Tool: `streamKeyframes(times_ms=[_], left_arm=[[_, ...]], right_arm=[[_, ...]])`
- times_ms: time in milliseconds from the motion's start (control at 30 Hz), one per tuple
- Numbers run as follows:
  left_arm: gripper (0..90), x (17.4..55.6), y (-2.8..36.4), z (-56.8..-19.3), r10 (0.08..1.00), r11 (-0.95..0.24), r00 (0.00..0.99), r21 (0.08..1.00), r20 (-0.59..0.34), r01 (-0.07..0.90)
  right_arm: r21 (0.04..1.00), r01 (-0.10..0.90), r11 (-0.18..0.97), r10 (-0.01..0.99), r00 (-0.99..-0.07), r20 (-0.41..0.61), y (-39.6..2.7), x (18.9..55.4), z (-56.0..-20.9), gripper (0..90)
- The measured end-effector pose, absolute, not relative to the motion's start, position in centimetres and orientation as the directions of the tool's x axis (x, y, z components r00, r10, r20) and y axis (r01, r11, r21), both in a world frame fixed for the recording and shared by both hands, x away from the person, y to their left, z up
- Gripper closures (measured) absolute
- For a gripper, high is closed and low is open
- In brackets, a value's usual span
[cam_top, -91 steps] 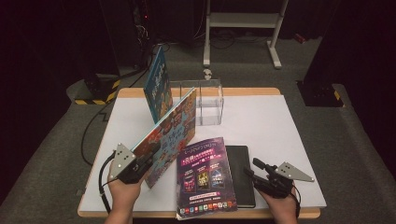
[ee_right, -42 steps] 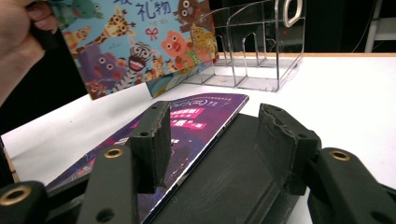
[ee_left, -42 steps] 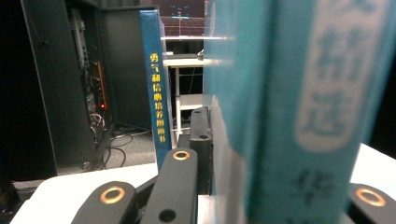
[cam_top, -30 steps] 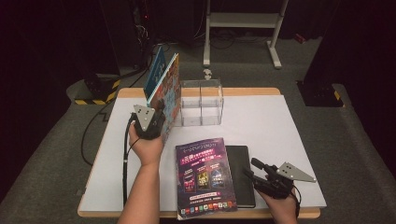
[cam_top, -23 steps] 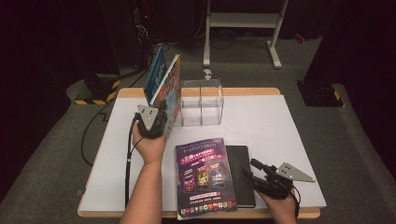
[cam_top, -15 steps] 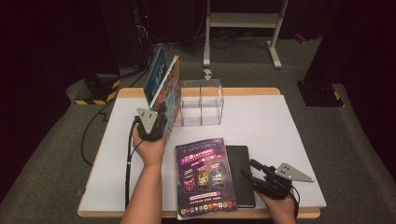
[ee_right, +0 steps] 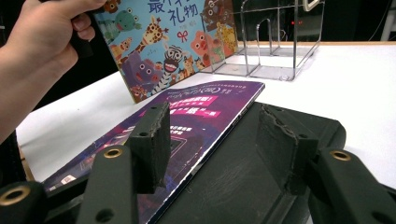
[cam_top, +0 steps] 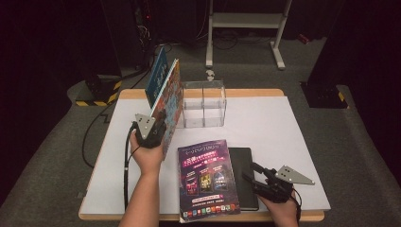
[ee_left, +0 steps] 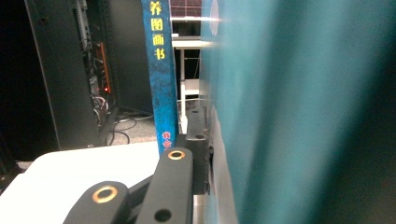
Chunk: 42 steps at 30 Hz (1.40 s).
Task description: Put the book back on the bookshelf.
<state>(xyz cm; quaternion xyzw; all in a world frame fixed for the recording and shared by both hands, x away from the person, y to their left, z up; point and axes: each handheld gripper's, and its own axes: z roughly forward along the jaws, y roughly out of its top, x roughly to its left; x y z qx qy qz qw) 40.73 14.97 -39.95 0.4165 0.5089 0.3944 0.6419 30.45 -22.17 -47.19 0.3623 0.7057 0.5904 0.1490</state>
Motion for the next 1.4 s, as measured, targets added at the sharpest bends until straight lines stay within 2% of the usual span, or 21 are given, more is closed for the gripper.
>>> streamKeyframes(times_ms=[467, 900, 1400], left_arm=[[73.2, 39.7, 15.5, -40.9, 0.932, 0.323, 0.186, 0.946, -0.311, -0.038], [76.2, 38.0, 16.0, -42.7, 0.948, 0.273, 0.173, 0.962, -0.268, -0.004], [78.2, 37.7, 15.4, -42.9, 0.968, 0.223, 0.127, 0.974, -0.217, -0.029]], right_arm=[[0.939, 0.340, 0.054, 0.691, -0.691, 0.210, -22.1, 30.5, -47.4, 44.6], [0.939, 0.341, 0.053, 0.692, -0.690, 0.212, -22.0, 30.4, -47.4, 44.6], [0.938, 0.343, 0.046, 0.690, -0.690, 0.219, -22.1, 30.4, -47.5, 44.7]])
